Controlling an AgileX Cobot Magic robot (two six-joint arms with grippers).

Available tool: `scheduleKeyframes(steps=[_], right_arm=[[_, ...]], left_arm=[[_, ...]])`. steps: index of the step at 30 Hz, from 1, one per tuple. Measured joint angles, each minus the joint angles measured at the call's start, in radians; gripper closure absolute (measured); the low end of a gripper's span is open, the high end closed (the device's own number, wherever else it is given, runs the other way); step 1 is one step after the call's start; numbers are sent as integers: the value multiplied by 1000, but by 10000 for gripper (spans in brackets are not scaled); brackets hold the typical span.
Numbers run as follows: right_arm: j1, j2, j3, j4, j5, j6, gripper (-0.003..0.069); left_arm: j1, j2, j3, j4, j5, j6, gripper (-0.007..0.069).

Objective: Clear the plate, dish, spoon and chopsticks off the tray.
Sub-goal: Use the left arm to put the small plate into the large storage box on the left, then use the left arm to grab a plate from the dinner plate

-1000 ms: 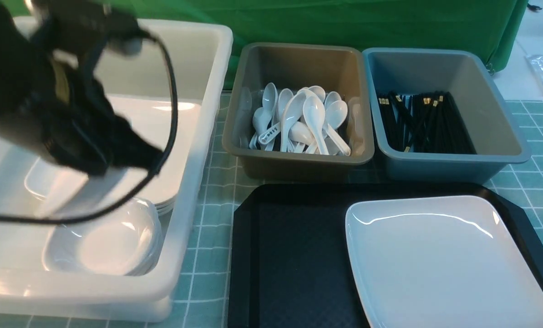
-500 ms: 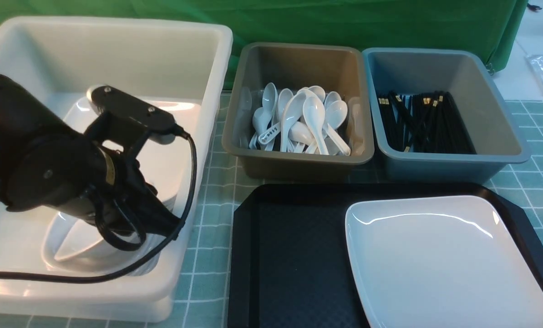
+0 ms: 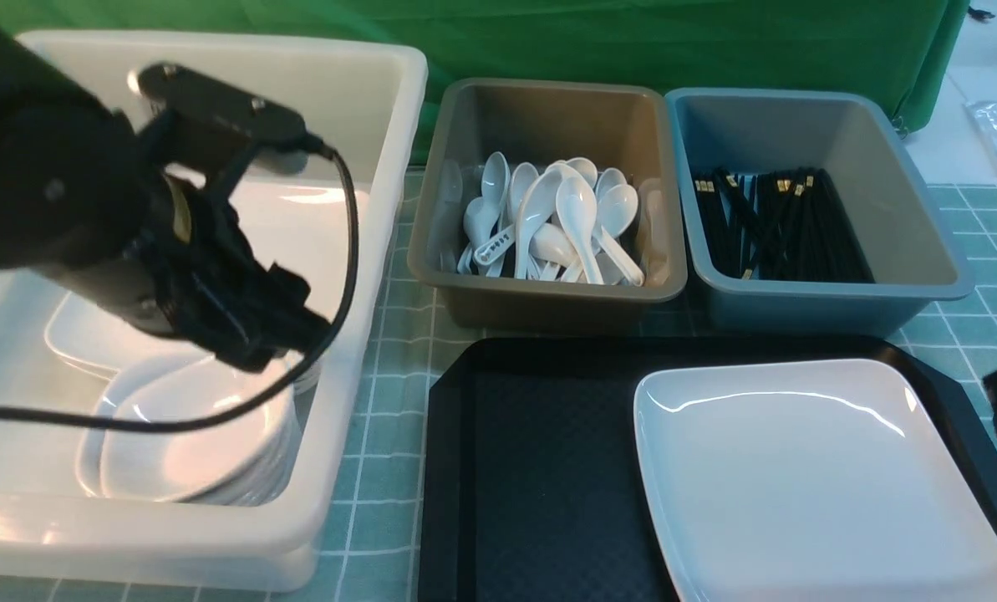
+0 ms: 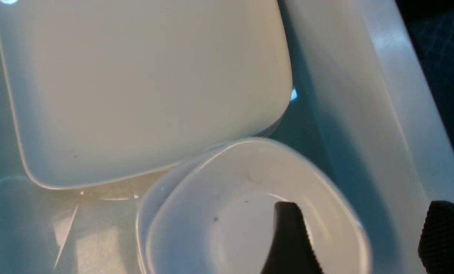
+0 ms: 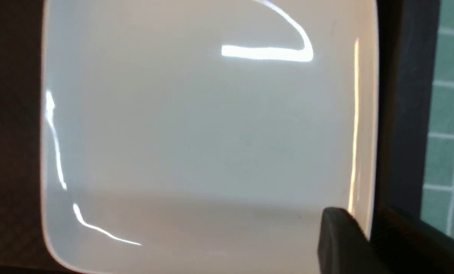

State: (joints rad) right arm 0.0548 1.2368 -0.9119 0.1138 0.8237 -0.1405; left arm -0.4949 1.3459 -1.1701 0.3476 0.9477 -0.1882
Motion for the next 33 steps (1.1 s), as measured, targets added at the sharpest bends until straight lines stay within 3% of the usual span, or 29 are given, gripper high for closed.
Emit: scheduleKeyframes(steps=[2,6,11,13,19,25,33], right_arm=[[0,11,20,0,-18,1,483],[0,56,67,-20,-72,44,470],[0,152,71,-212,-86,210,470],[0,175,71,-245,-85,240,470],[-1,261,71,-265,-170,263,470],[3,334,74,-211,-173,263,469],[72,238,76,-198,-173,262,469]], left_arm=[[0,0,-5,-8,2,0,197],[0,0,-7,-100,0,22,282],[-38,0,2,-376,-69,208,552],[-74,0,2,-435,-105,235,595],[-207,28,12,-481,-235,253,624],[-232,126,12,-522,-247,241,624],[-302,288,12,-564,-241,251,619]])
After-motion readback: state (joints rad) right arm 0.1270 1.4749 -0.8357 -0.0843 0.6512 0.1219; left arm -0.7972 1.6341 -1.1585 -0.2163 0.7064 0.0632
